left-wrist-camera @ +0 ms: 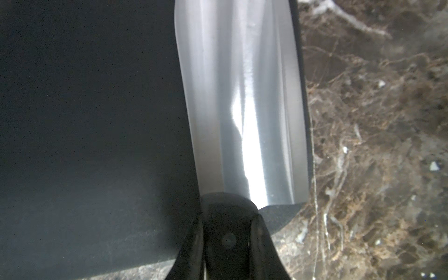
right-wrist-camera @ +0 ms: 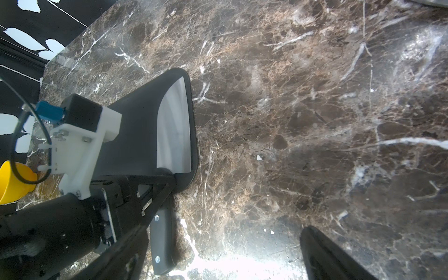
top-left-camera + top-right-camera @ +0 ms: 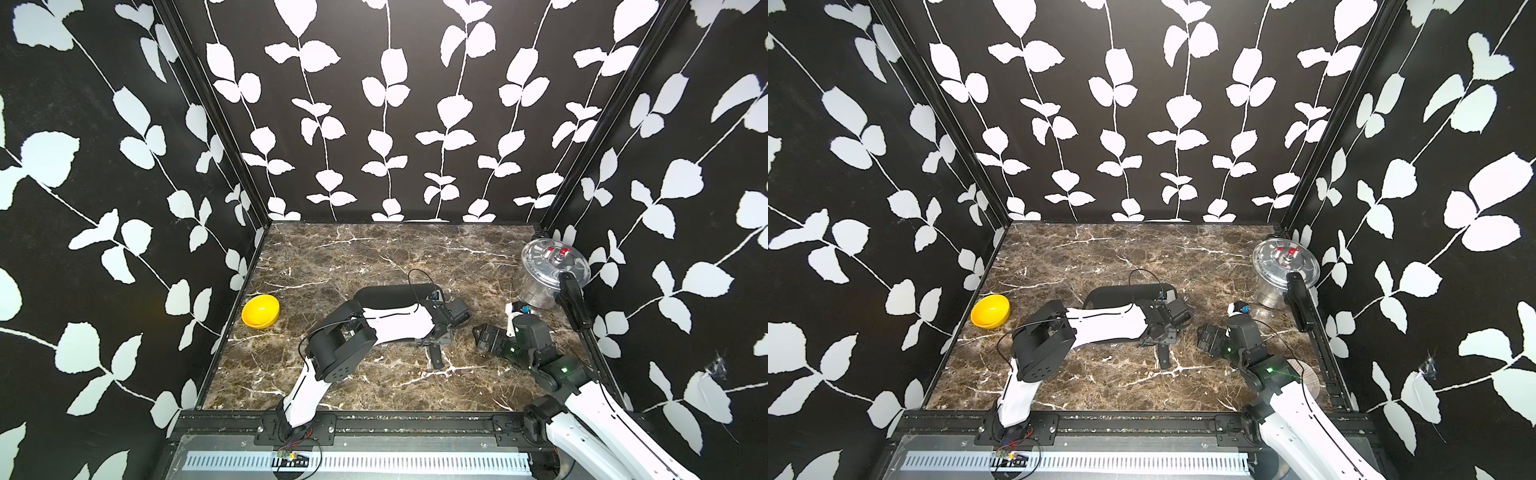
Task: Align the knife with the edge of the cutting board
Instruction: Place the knife at the edge of the cutting board.
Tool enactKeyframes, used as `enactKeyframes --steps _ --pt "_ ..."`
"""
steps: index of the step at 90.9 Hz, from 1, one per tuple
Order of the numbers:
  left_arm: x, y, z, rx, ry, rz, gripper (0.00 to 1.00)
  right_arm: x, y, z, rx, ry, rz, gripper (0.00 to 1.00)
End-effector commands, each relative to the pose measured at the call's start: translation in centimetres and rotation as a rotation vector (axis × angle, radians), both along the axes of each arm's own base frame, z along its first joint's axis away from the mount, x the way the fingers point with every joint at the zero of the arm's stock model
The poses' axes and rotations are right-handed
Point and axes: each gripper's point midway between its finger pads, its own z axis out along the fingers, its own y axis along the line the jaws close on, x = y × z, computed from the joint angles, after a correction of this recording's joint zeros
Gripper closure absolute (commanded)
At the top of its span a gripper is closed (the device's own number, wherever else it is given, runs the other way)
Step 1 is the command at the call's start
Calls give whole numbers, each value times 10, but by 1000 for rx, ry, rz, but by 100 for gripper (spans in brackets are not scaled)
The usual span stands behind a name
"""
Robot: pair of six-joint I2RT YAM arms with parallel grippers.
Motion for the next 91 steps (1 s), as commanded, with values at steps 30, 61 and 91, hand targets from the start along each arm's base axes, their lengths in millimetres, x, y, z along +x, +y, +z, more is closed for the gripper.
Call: enactKeyframes --steps 30,61,91 --pt "2 1 -3 20 20 -5 78 4 1 2 14 -19 -8 1" --pt "4 0 3 18 20 -4 57 4 1 2 15 -19 -9 1" --pt "10 11 41 -9 -21 14 16 7 1 9 15 -31 -14 0"
